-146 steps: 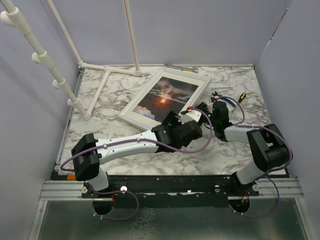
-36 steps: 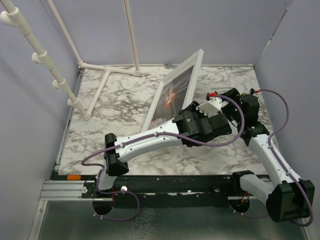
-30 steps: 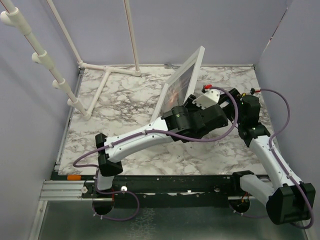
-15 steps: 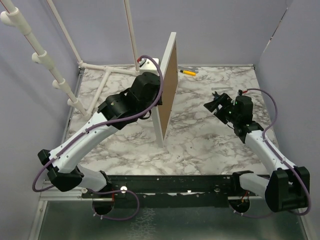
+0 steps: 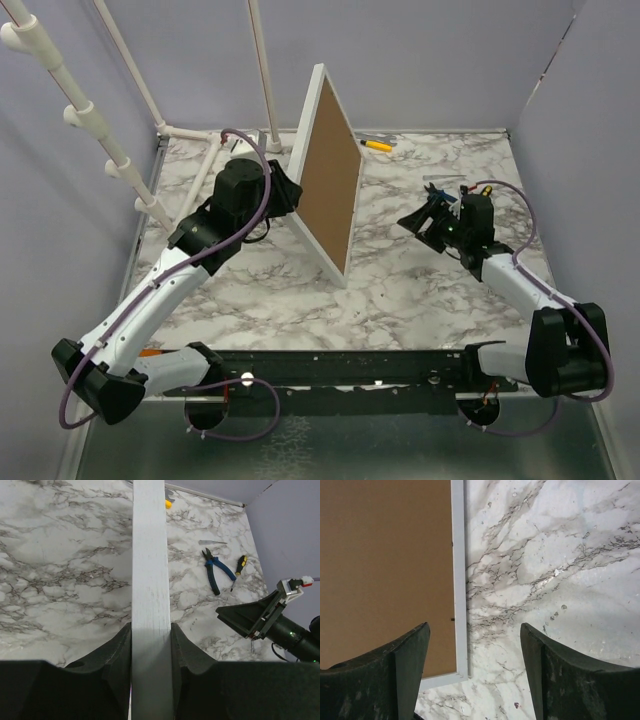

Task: Take the photo out of the frame
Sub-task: Turn over the photo frame at the center of the board.

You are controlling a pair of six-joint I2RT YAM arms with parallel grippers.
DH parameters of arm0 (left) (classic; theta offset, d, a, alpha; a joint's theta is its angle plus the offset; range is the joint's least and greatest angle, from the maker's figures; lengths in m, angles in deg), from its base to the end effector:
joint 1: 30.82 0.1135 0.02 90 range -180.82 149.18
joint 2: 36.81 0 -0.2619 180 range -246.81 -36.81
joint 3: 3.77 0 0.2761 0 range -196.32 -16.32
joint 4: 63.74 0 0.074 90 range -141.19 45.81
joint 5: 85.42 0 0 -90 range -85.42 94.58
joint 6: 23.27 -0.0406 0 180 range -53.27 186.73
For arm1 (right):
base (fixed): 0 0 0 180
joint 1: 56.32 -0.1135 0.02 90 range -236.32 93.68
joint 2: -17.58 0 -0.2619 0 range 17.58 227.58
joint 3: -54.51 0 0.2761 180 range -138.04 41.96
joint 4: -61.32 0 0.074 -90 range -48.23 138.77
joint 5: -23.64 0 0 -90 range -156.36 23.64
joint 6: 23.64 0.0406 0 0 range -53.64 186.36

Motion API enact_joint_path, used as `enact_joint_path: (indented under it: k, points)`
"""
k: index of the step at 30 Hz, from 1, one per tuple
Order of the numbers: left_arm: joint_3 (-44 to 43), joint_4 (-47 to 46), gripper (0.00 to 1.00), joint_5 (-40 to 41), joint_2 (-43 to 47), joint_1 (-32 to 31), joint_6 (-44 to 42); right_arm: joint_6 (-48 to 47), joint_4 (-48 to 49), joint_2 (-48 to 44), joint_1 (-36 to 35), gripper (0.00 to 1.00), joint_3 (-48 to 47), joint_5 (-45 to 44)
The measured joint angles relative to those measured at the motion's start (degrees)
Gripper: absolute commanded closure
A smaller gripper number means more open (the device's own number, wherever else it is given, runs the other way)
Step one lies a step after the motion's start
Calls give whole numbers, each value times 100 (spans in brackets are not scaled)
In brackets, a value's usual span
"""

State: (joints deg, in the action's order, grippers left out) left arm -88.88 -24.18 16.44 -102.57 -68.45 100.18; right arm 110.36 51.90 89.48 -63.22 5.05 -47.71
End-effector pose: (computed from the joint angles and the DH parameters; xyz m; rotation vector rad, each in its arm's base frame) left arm 0.2266 -0.1642 0.4045 -0.0705 1.9664 -0.6298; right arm 0.2857 0.0477 0.1977 0.5120 2.1600 0.8559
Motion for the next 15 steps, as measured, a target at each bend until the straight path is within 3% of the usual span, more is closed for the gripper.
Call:
enact_joint_path:
  k: [5,15]
  points:
    - [450,-411,100,-782,28,505,400,-57,111,122,0,25,76,116]
    - [1246,-732,100,-2046,116,916,885,-188,195,247,0,32,459,164]
